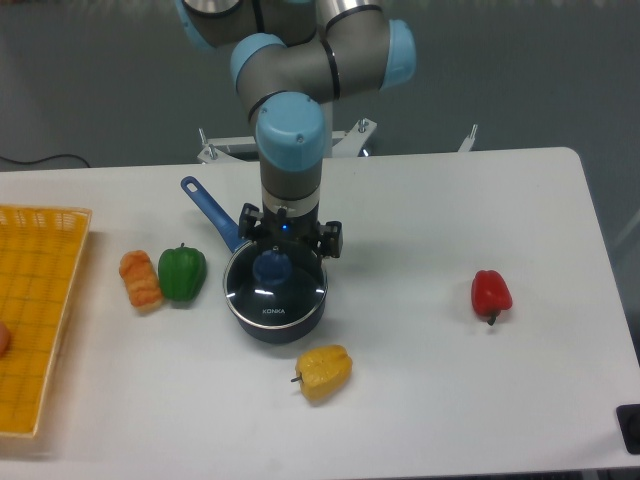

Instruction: Open the lid

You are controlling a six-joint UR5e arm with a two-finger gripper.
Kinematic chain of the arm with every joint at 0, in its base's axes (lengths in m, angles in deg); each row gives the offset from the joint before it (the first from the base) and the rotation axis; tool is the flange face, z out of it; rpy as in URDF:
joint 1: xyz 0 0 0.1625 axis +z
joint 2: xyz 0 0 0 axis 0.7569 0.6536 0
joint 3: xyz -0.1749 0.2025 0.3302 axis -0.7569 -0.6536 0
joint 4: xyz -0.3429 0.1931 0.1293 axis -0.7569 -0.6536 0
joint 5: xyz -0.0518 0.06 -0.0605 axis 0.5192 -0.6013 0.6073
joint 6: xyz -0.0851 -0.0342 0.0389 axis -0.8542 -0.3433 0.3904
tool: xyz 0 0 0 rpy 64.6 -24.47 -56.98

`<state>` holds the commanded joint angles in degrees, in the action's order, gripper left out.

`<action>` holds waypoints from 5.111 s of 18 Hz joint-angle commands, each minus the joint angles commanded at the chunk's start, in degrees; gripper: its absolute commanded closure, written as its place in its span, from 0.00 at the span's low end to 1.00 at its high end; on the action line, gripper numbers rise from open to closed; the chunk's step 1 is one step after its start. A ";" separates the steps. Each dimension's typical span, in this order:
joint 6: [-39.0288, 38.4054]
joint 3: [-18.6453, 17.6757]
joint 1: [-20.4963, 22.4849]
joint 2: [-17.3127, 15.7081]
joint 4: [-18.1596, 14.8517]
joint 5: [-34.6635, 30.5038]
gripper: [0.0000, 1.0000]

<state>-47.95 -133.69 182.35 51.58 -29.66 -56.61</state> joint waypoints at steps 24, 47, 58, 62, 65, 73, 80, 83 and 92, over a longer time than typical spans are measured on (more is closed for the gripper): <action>2.11 0.26 -2.73 2.46 1.33 -5.53 0.00; 2.90 0.26 -3.52 3.26 0.89 -5.80 0.29; 7.47 6.24 -2.56 2.99 -9.31 -6.24 0.33; 8.08 6.59 -0.54 2.47 -9.31 -6.07 0.33; 11.50 7.64 0.86 2.46 -9.40 -5.80 0.33; 18.80 9.32 4.12 1.15 -7.74 -4.22 0.33; 21.00 8.61 5.79 1.15 -5.88 -4.22 0.33; 21.09 8.70 6.15 1.15 -5.62 -4.22 0.33; 21.09 8.53 6.23 1.15 -5.62 -4.22 0.33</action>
